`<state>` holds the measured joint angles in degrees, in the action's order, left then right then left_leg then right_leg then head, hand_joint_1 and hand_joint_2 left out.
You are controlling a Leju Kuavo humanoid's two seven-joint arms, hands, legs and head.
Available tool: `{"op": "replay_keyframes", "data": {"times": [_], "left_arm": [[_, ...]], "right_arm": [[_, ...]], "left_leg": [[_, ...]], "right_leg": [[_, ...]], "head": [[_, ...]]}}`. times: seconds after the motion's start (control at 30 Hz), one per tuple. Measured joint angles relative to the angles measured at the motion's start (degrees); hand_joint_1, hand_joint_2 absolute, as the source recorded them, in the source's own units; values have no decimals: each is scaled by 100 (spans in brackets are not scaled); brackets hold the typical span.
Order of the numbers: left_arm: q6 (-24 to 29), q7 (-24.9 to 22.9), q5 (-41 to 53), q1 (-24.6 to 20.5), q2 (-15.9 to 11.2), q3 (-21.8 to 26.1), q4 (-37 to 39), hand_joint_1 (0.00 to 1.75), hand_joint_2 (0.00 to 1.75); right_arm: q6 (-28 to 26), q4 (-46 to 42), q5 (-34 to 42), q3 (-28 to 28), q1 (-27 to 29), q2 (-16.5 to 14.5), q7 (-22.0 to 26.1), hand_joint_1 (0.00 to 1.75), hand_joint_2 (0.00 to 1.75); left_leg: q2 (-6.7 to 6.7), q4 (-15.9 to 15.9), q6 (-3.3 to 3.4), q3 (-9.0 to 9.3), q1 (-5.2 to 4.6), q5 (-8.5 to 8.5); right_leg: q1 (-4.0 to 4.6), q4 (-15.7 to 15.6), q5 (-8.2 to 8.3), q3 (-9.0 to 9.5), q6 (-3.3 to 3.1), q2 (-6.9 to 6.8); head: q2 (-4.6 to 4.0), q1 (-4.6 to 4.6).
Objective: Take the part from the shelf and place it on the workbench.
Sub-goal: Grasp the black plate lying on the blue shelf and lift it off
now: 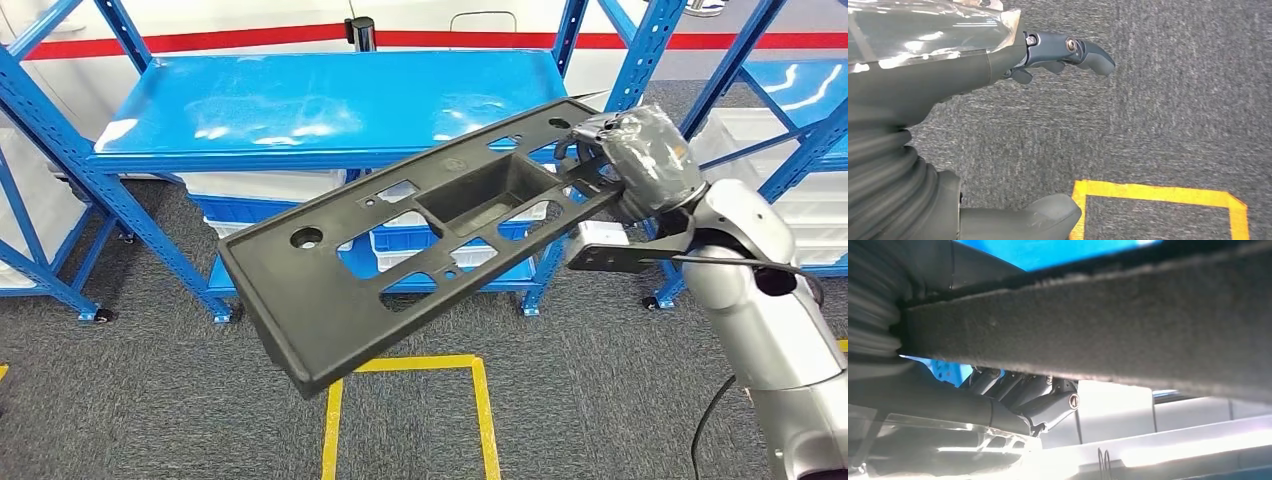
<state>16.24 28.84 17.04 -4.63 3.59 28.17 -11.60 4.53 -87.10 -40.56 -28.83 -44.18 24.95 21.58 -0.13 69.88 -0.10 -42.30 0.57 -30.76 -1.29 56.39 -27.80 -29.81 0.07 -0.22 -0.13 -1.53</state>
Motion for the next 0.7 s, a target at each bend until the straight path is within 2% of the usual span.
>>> {"op": "replay_keyframes", "data": {"times": [0.03,0.07,0.1,0.13,0.17,0.2,0.23,0.27,0.33,0.37,0.4,0.43,0.5,0.53,0.57,0.6,0.63,0.7], "left_arm": [[7,-4,20,-5,-1,0,-1,0,175],[8,-12,38,-14,-1,0,-1,0,175],[9,-24,57,-27,-1,0,-2,0,175],[10,-36,75,-45,-2,-1,-4,0,175],[10,-48,99,-68,-2,-2,-5,0,175],[11,-59,122,-92,-4,-4,-7,0,175],[11,-70,139,-114,-6,-7,-8,0,175],[11,-79,152,-131,-8,-8,-9,0,175],[11,-91,158,-147,-10,-9,-9,0,175],[11,-92,159,-153,-8,-9,-9,0,175],[11,-92,162,-160,-8,-9,-9,0,175],[13,-93,164,-168,-9,-9,-10,0,175],[15,-102,169,-179,-20,-8,-11,0,175],[15,-108,179,-183,-25,-7,-11,0,175],[14,-115,193,-190,-27,-7,-11,0,175],[13,-126,211,-203,-29,-8,-11,0,175],[10,-139,234,-221,-28,-9,-12,0,175],[3,-166,269,-258,-26,-13,-14,0,175]], "right_arm": [[-86,-1,-147,-112,3,-51,-97,175,175],[-145,0,-240,-223,10,-100,-169,175,175],[-181,0,-288,-322,18,-146,-211,175,175],[-207,0,-314,-409,25,-194,-234,175,175],[-231,0,-331,-480,26,-244,-244,175,175],[-257,1,-348,-541,20,-289,-253,175,175],[-293,2,-366,-605,11,-332,-269,175,175],[-332,5,-383,-668,2,-370,-286,175,175],[-395,15,-402,-790,-7,-423,-312,175,175],[-415,21,-404,-840,-8,-439,-315,175,175],[-428,27,-396,-884,-8,-447,-313,175,175],[-440,35,-384,-923,-9,-451,-309,175,175],[-459,69,-362,-1005,-10,-467,-301,175,175],[-465,96,-364,-1053,-10,-488,-300,175,175],[-466,128,-375,-1108,-11,-518,-303,175,175],[-467,161,-393,-1166,-13,-552,-313,175,175],[-468,190,-412,-1223,-19,-589,-326,175,175],[-471,228,-431,-1310,-41,-644,-352,175,175]], "left_leg": [[-1,257,-30,-30,19,-92],[0,348,-55,16,40,-68],[1,212,-74,168,64,48],[1,-99,-92,411,90,190],[-5,-464,-111,670,106,261],[-19,-770,-100,869,106,313],[-30,-963,-81,976,99,315],[-41,-1028,-48,990,80,297],[-31,-1063,57,938,54,356],[-19,-1084,123,911,42,399],[-7,-1106,195,875,35,447],[3,-1124,259,829,30,496],[11,-1124,326,710,8,581],[13,-1123,336,650,-4,625],[16,-1121,338,593,-14,670],[17,-1120,334,542,-24,714],[17,-1119,324,497,-31,756],[15,-1116,300,438,-40,822]], "right_leg": [[-1,9,43,-56,13,2],[-6,22,77,-108,27,3],[-14,40,102,-153,46,3],[-25,66,120,-195,66,1],[-29,95,132,-238,85,-4],[-23,124,146,-277,109,-9],[-11,146,162,-309,137,-14],[7,156,185,-335,171,-16],[31,158,228,-374,254,-13],[29,208,189,-421,274,-10],[25,350,79,-506,270,-7],[19,611,-100,-626,243,-6],[15,1373,-515,-910,191,-2],[19,1678,-635,-992,196,-1],[25,1815,-663,-989,219,1],[33,1727,-599,-870,252,2],[43,1438,-485,-651,277,1],[62,715,-302,-159,278,-3]], "head": [[0,-1],[0,-2],[0,-2],[0,-3],[0,-5],[0,-4],[0,-3],[0,-2],[0,1],[0,2],[0,9],[0,14],[0,26],[0,24],[0,23],[0,23],[0,22],[0,25]]}}
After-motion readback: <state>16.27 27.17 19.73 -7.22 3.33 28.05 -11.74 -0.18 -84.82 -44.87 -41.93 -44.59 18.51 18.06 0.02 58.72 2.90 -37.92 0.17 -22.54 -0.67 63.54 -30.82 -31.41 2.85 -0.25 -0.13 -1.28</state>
